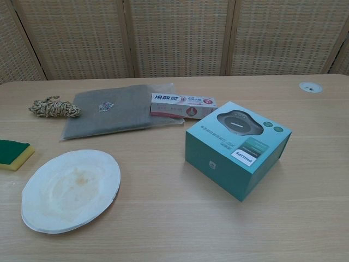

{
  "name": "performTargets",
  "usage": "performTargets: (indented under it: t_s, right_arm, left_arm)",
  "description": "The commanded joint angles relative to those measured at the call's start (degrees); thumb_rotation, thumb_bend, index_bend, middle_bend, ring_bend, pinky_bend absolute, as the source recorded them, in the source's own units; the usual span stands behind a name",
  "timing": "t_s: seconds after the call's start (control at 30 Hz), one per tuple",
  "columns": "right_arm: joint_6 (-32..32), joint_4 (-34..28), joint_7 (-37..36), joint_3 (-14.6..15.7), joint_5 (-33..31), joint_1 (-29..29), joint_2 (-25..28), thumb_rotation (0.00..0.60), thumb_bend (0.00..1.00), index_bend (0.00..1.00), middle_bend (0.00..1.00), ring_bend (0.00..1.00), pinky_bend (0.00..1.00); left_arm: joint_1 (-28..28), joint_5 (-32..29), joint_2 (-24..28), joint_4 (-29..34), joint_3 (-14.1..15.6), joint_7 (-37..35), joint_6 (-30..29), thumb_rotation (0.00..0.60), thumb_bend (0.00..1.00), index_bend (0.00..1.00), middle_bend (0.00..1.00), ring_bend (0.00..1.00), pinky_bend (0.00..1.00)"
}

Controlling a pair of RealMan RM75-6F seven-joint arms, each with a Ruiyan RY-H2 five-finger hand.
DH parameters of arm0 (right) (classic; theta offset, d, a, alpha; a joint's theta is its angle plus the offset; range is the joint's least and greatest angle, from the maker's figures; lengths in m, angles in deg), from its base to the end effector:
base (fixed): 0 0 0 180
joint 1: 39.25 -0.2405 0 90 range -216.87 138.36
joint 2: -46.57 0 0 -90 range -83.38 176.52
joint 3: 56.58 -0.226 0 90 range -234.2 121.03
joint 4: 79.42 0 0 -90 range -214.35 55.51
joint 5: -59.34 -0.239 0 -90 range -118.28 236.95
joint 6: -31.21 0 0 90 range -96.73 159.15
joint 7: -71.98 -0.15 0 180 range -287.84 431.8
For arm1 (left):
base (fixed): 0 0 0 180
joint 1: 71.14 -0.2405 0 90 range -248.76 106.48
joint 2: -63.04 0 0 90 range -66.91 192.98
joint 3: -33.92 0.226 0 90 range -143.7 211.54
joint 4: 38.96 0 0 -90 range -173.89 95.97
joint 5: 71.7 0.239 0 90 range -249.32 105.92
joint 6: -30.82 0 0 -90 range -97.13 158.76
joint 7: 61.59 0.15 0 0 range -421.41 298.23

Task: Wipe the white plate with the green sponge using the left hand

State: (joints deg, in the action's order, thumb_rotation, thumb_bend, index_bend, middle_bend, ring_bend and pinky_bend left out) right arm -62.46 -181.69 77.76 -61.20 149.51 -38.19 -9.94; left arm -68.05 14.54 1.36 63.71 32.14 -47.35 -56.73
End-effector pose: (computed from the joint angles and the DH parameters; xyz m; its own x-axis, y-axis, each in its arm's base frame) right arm -0.2671 -0.1623 0.1619 0.4510 0.1353 0.8822 -0.8910 0.0108 0.4539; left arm -0.2635 0.1714 0.1182 0.4963 -0.0003 0.8682 0.8681 0.0071 -0.4963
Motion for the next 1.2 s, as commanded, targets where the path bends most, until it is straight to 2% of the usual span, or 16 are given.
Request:
performTargets:
  t_s: [0.03,0.23,0.37,0.5,0.63,0.7,0.8,0.9,1.03,1.2]
  right_arm:
    - [0.40,-0.26,-0.01,0.10,-0.16,-0.15,0.23,0.600,0.00,0.00,0.00,0.00,0.00]
    - [0.42,-0.26,-0.55,-0.07,-0.43,-0.20,0.41,0.600,0.00,0.00,0.00,0.00,0.00]
    - [0.77,-0.12,-1.09,-0.18,-0.97,-0.29,0.55,0.600,0.00,0.00,0.00,0.00,0.00]
    - [1.28,-0.23,-1.27,-0.38,-1.45,-0.59,0.49,0.600,0.00,0.00,0.00,0.00,0.00]
    - [1.91,-0.37,-0.70,-0.52,-1.97,-0.91,0.29,0.600,0.00,0.00,0.00,0.00,0.00]
    - [2.20,-0.42,-0.28,-0.63,-2.37,-1.06,0.11,0.600,0.00,0.00,0.00,0.00,0.00]
    - [2.81,-0.36,0.42,-0.87,-3.28,-1.35,-0.25,0.600,0.00,0.00,0.00,0.00,0.00]
    - [3.56,-0.21,0.94,-1.04,-4.19,-1.66,-0.56,0.600,0.00,0.00,0.00,0.00,0.00]
    - [4.37,-0.23,1.50,-1.22,-5.08,-2.04,-0.80,0.600,0.00,0.00,0.00,0.00,0.00]
    - [4.57,-0.28,2.24,-1.39,-5.66,-2.22,-1.21,0.600,0.00,0.00,0.00,0.00,0.00]
  left_arm:
    - [0.10,0.02,-0.11,-0.17,-0.02,-0.10,0.16,0.600,0.00,0.00,0.00,0.00,0.00]
    - [1.22,0.47,-0.71,-1.72,-0.25,-0.83,1.56,0.600,0.00,0.00,0.00,0.00,0.00]
    - [4.72,-2.08,-1.87,-5.54,-2.31,-3.58,6.67,0.600,0.00,0.00,0.00,0.00,0.00]
    - [11.22,-3.74,-4.16,-14.55,-4.21,-7.11,16.32,0.600,0.00,0.00,0.00,0.00,0.00]
    - [16.22,-3.79,-6.91,-23.46,-4.60,-11.71,24.05,0.600,0.00,0.00,0.00,0.00,0.00]
    - [18.57,-3.75,-9.02,-28.72,-4.53,-13.83,27.58,0.600,0.00,0.02,0.00,0.00,0.06]
    - [21.14,-2.57,-12.54,-36.33,-3.96,-18.55,30.69,0.600,0.00,0.10,0.03,0.02,0.17]
    - [22.84,-1.14,-15.37,-42.53,-3.03,-22.10,32.39,0.600,0.00,0.15,0.07,0.06,0.23]
    - [24.79,-0.40,-18.85,-49.12,-1.75,-25.21,35.51,0.600,0.00,0.17,0.09,0.07,0.24]
    - [26.45,-0.10,-21.68,-54.04,-0.51,-26.98,38.61,0.600,0.00,0.19,0.11,0.08,0.21]
